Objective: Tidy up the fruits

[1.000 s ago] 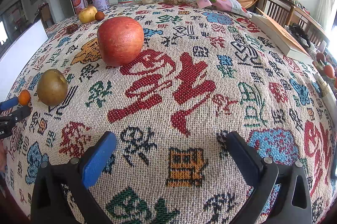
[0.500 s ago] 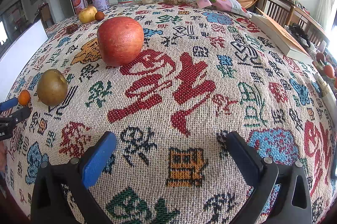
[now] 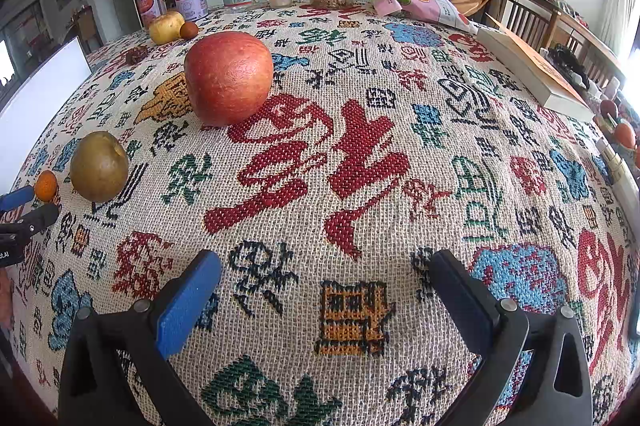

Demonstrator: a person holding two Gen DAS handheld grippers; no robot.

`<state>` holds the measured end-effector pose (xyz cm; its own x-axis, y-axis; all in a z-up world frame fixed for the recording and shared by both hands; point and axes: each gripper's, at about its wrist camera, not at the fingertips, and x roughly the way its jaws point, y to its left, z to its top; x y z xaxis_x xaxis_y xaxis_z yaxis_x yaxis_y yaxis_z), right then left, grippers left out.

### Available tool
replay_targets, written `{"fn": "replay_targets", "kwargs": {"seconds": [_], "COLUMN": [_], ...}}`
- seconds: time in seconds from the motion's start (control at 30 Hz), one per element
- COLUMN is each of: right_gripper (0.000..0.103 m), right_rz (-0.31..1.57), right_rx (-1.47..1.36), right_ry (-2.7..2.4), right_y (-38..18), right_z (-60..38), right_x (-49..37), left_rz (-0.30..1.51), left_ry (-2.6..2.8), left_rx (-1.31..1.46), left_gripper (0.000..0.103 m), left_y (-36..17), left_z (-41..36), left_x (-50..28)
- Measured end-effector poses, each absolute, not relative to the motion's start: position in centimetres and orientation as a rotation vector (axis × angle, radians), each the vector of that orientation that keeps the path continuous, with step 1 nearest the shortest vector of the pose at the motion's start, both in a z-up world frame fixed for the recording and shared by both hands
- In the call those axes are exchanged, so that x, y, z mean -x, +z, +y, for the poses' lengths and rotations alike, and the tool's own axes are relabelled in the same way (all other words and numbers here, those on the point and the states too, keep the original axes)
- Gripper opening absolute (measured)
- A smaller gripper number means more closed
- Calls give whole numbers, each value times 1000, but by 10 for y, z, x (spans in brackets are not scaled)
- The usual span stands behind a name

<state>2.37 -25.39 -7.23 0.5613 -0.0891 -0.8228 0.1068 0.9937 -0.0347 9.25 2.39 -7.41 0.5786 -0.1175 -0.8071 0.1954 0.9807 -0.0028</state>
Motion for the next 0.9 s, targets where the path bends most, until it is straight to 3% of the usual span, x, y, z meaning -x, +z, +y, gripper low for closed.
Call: {"fn": "replay_targets", "kwargs": {"seconds": [0.27, 0.33, 0.5, 0.7, 0.73, 0.77, 0.8, 0.9], "right_gripper": [103, 95, 95, 78, 71, 54, 49, 49], "right_rz": [963, 896, 796, 884, 888, 891, 899, 956], "right_rx": [-11, -26, 27, 139, 149, 158, 159, -16], "right_ry": [-95, 27, 258, 311, 316, 324, 320, 359], "right_y": [-71, -61, -33, -50, -52, -55, -56, -55], "right_z": [-249, -235, -170, -120, -117, -114, -113, -128], "right_x": [-22, -16, -30, -65, -68, -70, -71, -71], "left_rz": [936, 936, 936, 936, 936, 936, 936, 936], "left_ry": [-184, -184, -184, -184, -184, -184, -184, -185], "left_rx": [-88, -88, -88, -88, -88, -88, -88, -88], "left_gripper": [102, 102, 103, 103, 103, 103, 103, 103], "left_y": [-75, -75, -75, -75, -75, -75, -75, -75], "left_z": [24, 25, 25, 24, 24, 24, 24, 24], "left_x": [-93, -93, -93, -93, -93, -93, -93, -93]}}
